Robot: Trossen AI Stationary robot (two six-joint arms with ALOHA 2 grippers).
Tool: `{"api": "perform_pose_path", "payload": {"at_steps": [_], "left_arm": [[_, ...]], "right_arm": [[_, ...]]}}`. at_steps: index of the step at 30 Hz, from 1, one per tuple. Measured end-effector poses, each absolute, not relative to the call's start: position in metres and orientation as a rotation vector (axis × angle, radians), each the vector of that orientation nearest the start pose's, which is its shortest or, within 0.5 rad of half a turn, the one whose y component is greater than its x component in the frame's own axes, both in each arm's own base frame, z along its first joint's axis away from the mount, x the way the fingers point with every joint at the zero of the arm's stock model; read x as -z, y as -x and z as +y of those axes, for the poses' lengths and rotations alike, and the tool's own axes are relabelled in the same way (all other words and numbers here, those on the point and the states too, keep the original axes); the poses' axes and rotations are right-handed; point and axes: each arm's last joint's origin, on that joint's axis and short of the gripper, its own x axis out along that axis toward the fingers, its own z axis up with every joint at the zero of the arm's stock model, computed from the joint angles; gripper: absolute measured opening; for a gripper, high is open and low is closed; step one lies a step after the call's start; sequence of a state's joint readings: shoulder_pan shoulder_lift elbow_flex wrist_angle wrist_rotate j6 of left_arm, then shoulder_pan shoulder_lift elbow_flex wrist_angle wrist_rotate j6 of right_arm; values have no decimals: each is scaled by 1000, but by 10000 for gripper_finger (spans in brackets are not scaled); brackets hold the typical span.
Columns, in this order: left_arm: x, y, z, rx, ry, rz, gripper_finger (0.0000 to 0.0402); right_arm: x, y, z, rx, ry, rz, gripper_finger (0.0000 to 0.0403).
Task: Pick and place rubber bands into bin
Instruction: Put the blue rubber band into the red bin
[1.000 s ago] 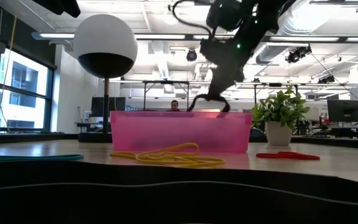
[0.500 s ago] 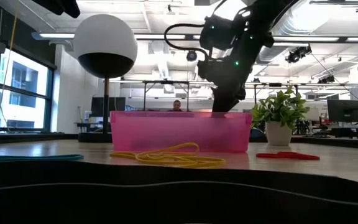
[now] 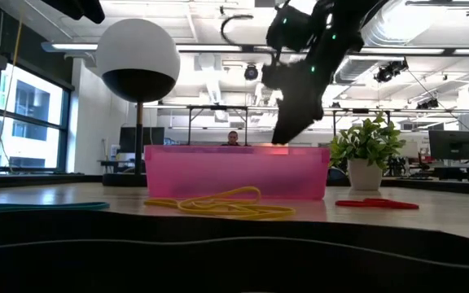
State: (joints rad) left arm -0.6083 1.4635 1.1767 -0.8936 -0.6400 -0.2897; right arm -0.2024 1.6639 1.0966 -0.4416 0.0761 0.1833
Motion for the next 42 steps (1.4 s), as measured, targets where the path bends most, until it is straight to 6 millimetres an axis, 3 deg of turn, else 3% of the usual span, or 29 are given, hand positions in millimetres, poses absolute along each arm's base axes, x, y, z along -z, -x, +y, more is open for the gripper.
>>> {"api": "perform_pose_path", "payload": {"at_steps": [7,12,16,24,30,36,42], "left_arm": [[-268,-237,-147,-21,-474,988,117],[-266,-241,-143,146,-493,1051,117],[-255,-247,-132,271,-514,1080,117],[-229,-268,-112,491,-415,939,117],[-218,-268,-90,420,-405,1014,117],[-201,-271,-69,330,-361,1183,117],[-175,-284,-70,350,-344,1240,117]], "right_arm": [[-252,-309,-56,306,-214,837,219],[-281,-297,-24,208,-184,742,223],[-293,-289,7,147,-177,700,212],[-292,-278,76,88,-200,703,187],[-289,-260,116,156,-221,689,171],[-288,-247,137,201,-242,661,155],[-287,-245,143,203,-264,650,139]]}}
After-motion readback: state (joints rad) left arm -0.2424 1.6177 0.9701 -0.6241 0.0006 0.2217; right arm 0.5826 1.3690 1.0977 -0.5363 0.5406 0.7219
